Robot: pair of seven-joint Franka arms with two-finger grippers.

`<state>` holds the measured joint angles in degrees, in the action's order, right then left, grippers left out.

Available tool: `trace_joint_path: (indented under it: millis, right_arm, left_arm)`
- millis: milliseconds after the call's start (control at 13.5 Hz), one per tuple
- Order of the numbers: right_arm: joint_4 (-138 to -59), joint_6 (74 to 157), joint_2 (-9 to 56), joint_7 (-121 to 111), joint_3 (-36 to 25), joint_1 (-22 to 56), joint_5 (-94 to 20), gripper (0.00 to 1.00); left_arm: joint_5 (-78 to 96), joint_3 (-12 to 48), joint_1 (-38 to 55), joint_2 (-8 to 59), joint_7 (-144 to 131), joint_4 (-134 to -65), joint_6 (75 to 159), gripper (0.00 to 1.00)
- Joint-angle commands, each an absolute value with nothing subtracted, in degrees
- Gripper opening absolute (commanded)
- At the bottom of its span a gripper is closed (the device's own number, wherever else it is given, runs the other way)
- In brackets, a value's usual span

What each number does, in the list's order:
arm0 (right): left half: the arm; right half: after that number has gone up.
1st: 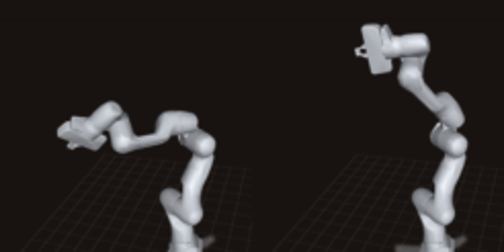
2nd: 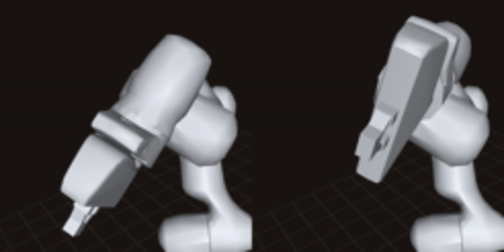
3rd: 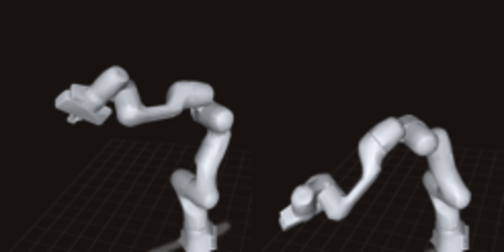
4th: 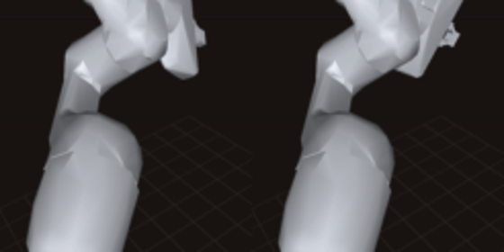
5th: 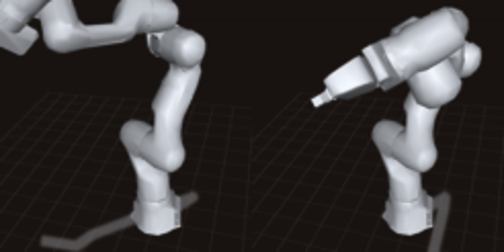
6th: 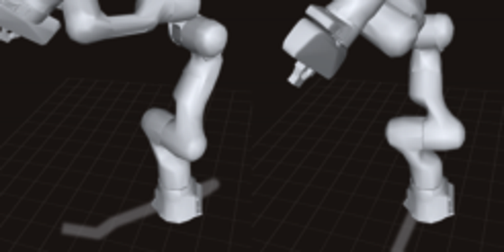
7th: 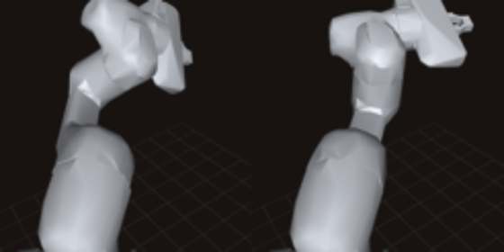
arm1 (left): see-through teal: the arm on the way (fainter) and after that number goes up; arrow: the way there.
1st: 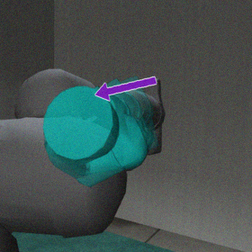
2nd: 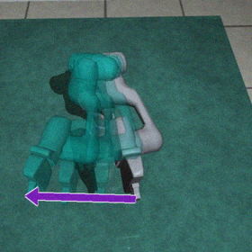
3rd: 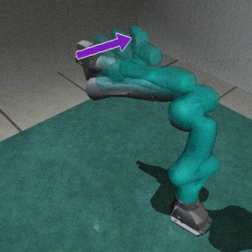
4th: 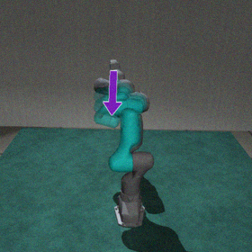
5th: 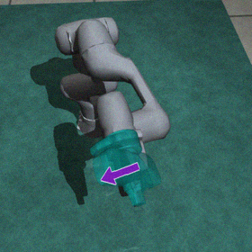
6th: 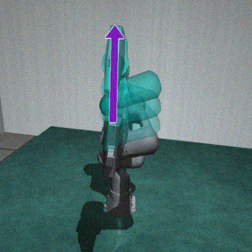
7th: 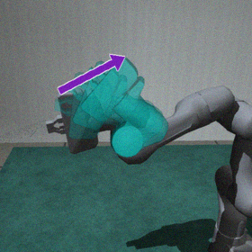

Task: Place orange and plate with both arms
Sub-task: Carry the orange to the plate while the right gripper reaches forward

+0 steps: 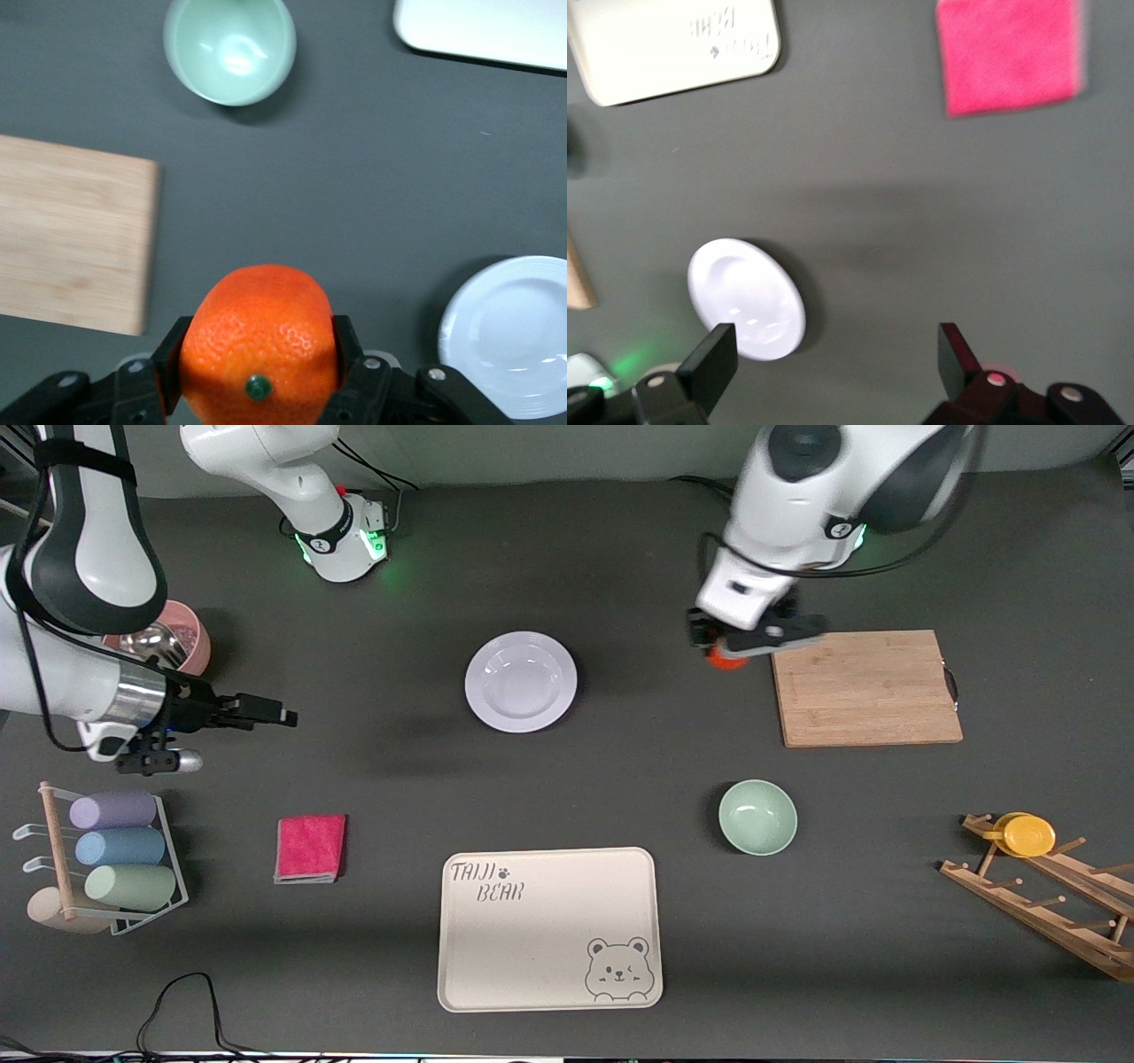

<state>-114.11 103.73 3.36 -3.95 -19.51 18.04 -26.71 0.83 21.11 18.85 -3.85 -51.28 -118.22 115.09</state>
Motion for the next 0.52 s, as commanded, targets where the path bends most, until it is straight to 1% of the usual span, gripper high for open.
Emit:
trace_joint_path:
  millis: [0, 148, 222, 443]
  right_arm:
    - [-121.80, 105.99, 0.44, -4.56, -21.52, 18.72, -34.69, 1.00]
    - [-126.36, 107.74, 0.09, -10.69, -22.14, 18.72, -39.00, 1.00]
    - [-128.47, 108.01, 0.44, -14.20, -23.19, 18.63, -44.16, 1.00]
    - [-132.88, 107.76, 3.07, -27.46, -26.09, 18.55, -52.45, 1.00]
  left_arm:
    - [-3.14, 28.54, 19.77, 9.10, -63.33, -106.30, 115.23, 0.43]
    - [-10.60, 29.44, 26.86, 18.24, -74.57, -98.39, 114.87, 0.43]
    - [-13.24, 29.36, 29.94, 22.37, -78.10, -94.87, 114.52, 0.42]
    - [-17.57, 29.09, 36.63, 31.35, -82.87, -86.51, 113.82, 0.41]
